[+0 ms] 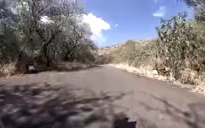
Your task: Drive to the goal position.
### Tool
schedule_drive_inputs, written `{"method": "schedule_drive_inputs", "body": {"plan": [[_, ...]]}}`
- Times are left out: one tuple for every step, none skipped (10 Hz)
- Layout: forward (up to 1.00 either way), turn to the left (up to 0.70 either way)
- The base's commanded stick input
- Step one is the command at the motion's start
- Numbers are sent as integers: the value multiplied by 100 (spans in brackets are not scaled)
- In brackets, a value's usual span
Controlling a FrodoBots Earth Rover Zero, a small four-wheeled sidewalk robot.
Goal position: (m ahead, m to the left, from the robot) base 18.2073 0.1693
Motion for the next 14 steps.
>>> {"method": "schedule_drive_inputs", "body": {"plan": [[50, 0], [50, 0], [50, 0], [50, 0], [50, 0], [50, 0], [50, 0], [50, 0], [50, 0], [50, 0], [50, 0], [50, 0], [50, 0], [50, 0]]}}
